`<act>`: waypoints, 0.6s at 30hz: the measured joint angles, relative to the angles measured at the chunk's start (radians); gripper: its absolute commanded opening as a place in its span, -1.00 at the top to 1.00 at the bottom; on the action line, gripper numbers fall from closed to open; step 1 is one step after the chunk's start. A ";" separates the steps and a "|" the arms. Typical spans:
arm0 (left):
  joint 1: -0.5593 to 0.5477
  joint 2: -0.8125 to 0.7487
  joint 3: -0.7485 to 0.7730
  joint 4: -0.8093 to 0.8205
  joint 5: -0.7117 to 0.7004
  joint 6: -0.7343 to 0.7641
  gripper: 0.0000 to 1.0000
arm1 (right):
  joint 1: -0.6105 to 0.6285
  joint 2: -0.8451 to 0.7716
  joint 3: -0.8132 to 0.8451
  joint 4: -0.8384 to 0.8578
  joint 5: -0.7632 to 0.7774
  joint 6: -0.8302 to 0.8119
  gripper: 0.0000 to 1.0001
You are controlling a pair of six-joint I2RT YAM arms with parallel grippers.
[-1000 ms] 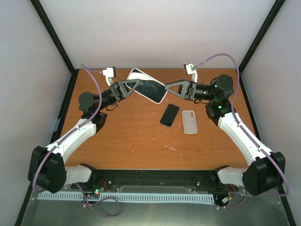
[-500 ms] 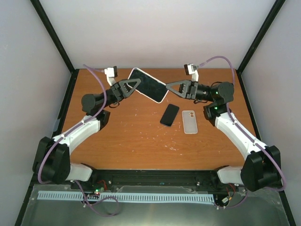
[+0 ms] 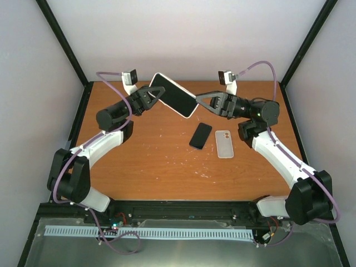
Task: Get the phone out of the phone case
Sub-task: Remove the phone case from the phone.
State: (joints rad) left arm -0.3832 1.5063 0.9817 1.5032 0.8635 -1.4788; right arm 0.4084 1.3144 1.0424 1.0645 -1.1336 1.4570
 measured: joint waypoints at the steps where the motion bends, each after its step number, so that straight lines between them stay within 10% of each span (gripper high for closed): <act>1: -0.001 0.010 0.019 0.008 0.005 -0.009 0.99 | 0.005 0.000 0.006 0.010 0.005 0.000 0.91; 18: -0.034 0.174 0.339 0.043 0.099 -0.289 0.99 | 0.026 -0.010 0.037 0.140 0.056 0.014 0.94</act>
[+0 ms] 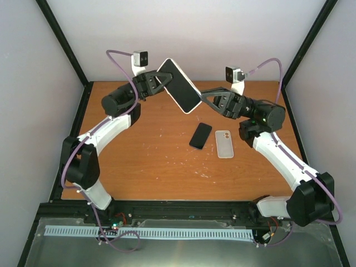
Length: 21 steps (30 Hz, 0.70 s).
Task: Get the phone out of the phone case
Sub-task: Remove the phone case from the phone.
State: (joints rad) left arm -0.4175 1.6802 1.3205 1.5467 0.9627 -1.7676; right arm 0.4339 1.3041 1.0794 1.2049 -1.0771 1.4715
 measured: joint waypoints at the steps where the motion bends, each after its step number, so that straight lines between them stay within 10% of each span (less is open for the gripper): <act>1: -0.006 0.009 0.019 0.000 0.001 -0.019 0.99 | 0.001 -0.001 0.003 0.004 -0.003 0.000 0.94; 21: -0.068 -0.047 -0.058 -0.007 0.065 -0.043 0.99 | 0.053 -0.105 0.123 -1.191 -0.261 -0.874 0.94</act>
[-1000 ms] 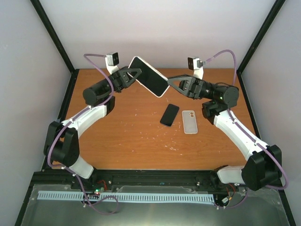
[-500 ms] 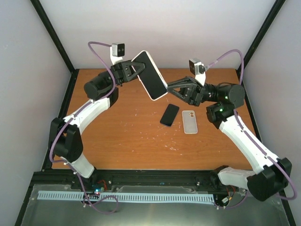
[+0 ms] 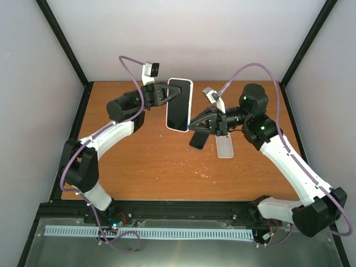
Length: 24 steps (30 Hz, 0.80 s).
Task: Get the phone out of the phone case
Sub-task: Remove the phone case from the phone.
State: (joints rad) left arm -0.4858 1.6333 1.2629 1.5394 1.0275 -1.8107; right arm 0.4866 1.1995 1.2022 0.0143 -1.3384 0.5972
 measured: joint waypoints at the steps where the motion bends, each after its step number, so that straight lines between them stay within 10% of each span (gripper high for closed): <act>1: 0.000 0.000 -0.011 -0.001 0.002 0.007 0.99 | -0.002 0.005 0.005 -0.040 0.003 -0.027 0.94; 24: 0.000 -0.134 -0.247 -0.215 -0.325 0.385 0.99 | 0.014 -0.020 0.166 -0.534 0.687 -0.518 0.94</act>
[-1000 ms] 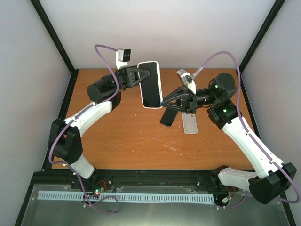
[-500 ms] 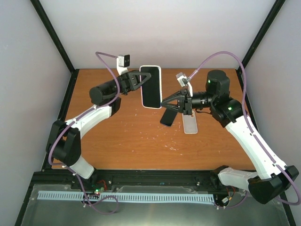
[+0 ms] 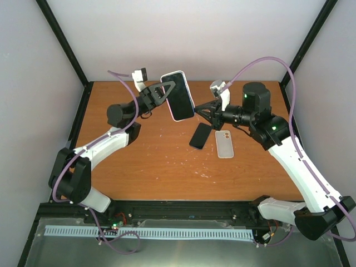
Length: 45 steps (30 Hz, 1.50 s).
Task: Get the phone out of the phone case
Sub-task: Remove the phone case from the phone.
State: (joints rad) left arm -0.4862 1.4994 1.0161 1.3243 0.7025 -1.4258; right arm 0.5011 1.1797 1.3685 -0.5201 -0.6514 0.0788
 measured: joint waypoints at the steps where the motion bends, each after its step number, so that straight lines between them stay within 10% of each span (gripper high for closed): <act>1: 0.000 0.000 -0.001 -0.005 -0.003 0.004 0.99 | 0.005 0.002 0.000 -0.001 0.018 -0.011 0.94; 14: -0.010 -0.090 -0.059 -0.101 -0.021 0.080 0.99 | 0.009 0.095 0.033 0.036 -0.169 -0.001 0.18; 19: -0.021 -0.104 -0.059 -0.074 0.008 0.071 0.99 | 0.008 0.099 0.013 0.085 -0.304 0.035 0.27; 23: -0.032 -0.098 -0.059 -0.048 0.027 0.056 0.95 | 0.009 0.100 -0.013 0.143 -0.397 0.080 0.93; 27: -0.032 -0.090 -0.073 -0.061 0.021 0.055 0.86 | 0.003 0.099 -0.036 0.169 -0.426 0.119 0.94; 33: -0.032 -0.156 -0.105 -0.320 -0.014 0.198 -0.21 | -0.055 0.121 -0.151 0.260 -0.453 0.211 0.95; 45: -0.042 -0.264 -0.069 -0.944 -0.251 0.550 -0.63 | -0.138 0.153 -0.277 0.359 -0.458 0.299 0.94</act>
State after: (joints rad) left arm -0.5282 1.2354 0.9474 0.3801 0.4511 -0.8757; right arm 0.3626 1.3323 1.0916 -0.1608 -1.1095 0.3779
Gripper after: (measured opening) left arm 0.803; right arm 0.084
